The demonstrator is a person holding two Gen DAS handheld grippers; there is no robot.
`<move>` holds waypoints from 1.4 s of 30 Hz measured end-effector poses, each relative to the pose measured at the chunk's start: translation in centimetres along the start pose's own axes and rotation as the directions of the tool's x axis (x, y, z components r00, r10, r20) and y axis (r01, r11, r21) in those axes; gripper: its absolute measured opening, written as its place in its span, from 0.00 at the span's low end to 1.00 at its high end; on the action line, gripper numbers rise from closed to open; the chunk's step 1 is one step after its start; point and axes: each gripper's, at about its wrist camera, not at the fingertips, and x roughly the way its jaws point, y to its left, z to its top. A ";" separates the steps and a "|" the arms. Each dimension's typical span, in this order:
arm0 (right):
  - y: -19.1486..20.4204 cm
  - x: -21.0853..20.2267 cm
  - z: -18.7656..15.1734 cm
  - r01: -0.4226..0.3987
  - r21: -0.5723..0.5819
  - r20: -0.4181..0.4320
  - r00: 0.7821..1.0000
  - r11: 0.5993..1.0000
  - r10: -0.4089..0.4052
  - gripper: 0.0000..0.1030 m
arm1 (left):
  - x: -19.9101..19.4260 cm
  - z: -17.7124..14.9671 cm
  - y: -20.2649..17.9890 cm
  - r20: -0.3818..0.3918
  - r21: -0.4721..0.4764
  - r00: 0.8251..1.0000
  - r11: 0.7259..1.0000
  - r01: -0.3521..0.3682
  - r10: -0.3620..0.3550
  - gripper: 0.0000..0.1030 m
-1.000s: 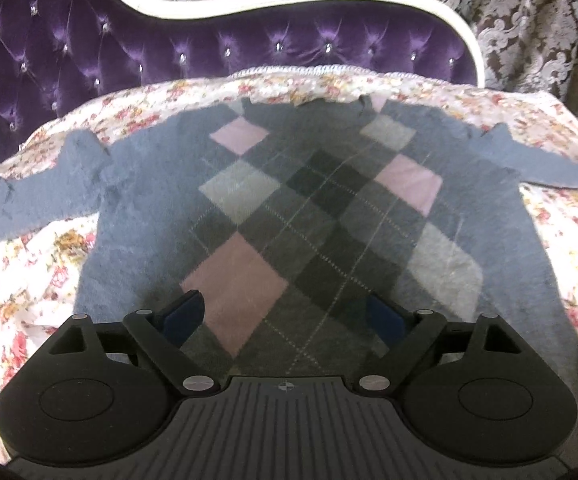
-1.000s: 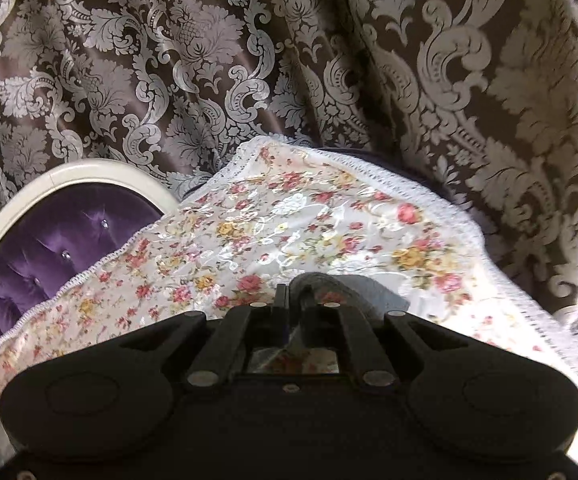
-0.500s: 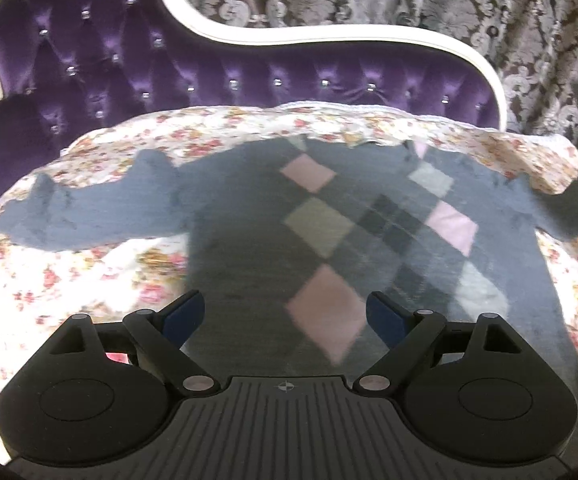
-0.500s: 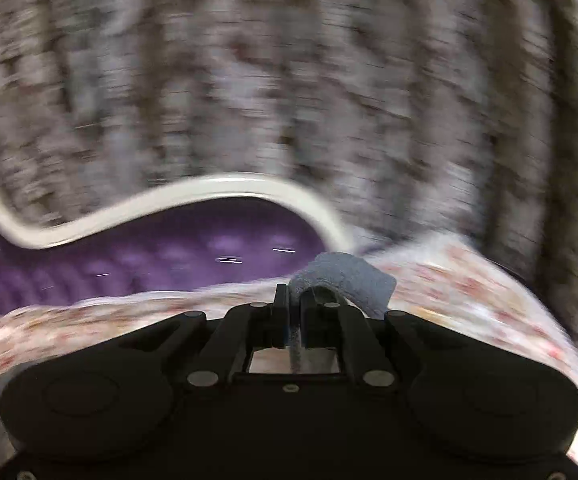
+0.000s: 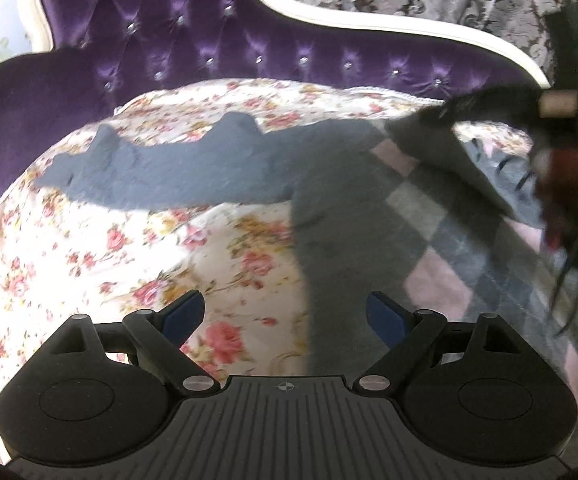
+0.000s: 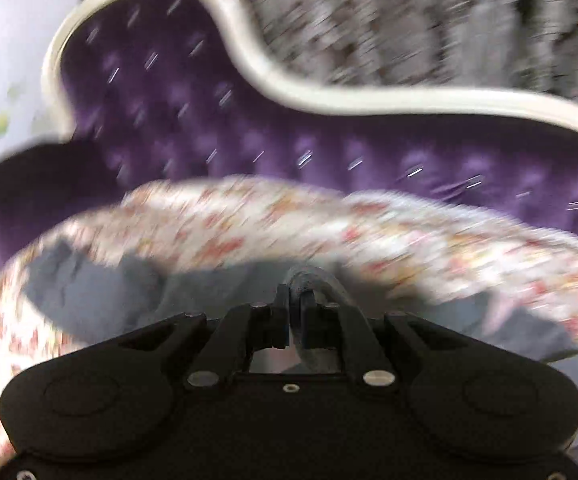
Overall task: Fold small clothes
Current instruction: 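Carry the held sleeve across the sweater body with the right gripper and release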
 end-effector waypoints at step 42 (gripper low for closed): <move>-16.2 -14.7 -11.8 0.143 0.290 0.095 0.980 0.946 -0.177 0.63 | 14.3 9.5 -4.3 0.007 0.028 1.000 0.999 -0.027 0.027 0.41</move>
